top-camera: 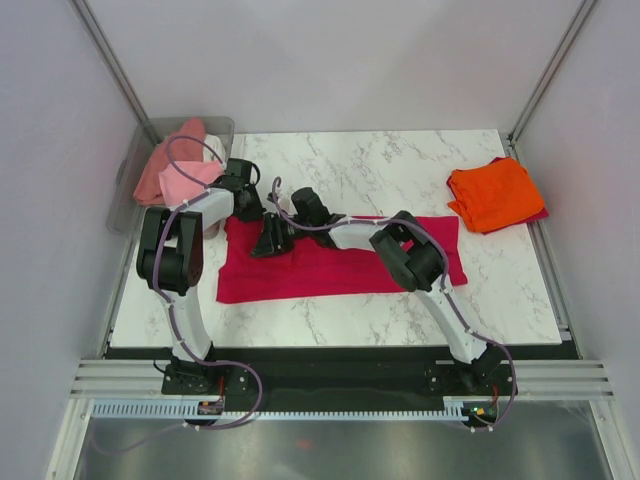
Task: Fold and stack the t-shirts
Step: Fold the tshirt
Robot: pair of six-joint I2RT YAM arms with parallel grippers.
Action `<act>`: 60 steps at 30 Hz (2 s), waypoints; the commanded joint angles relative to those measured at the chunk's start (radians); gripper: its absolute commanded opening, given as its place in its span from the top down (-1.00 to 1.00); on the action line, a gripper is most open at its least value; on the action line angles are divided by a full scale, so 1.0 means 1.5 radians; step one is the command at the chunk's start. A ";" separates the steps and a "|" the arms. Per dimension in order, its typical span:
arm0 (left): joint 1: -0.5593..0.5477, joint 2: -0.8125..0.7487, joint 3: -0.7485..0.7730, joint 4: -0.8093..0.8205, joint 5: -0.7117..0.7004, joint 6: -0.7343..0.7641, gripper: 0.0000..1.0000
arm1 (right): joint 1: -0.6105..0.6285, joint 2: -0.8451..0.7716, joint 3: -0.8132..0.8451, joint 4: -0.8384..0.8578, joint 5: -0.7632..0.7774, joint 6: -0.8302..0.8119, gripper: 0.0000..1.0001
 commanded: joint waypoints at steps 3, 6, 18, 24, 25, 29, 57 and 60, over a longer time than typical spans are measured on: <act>0.003 0.028 -0.008 -0.007 0.013 0.024 0.67 | 0.009 -0.110 -0.126 0.054 -0.063 -0.010 -0.09; 0.005 0.026 -0.011 -0.007 0.015 0.022 0.67 | 0.009 -0.191 -0.219 0.083 -0.071 -0.019 -0.08; 0.011 0.026 -0.013 -0.005 0.025 0.019 0.74 | 0.008 -0.212 -0.172 0.010 0.045 -0.071 -0.43; 0.017 0.023 -0.020 0.001 0.039 0.018 0.74 | -0.001 -0.115 -0.075 0.062 0.076 -0.032 -0.50; 0.018 0.024 -0.020 0.001 0.041 0.017 0.74 | -0.003 -0.108 -0.069 0.070 0.078 -0.027 -0.51; 0.022 0.020 -0.025 0.005 0.045 0.014 0.74 | -0.018 -0.072 -0.045 0.110 0.108 0.001 -0.58; 0.029 0.023 -0.025 0.009 0.056 0.014 0.75 | 0.034 -0.099 -0.159 0.215 -0.042 0.099 0.21; 0.031 0.021 -0.025 0.009 0.058 0.014 0.75 | 0.050 -0.140 -0.216 0.223 -0.058 0.089 0.64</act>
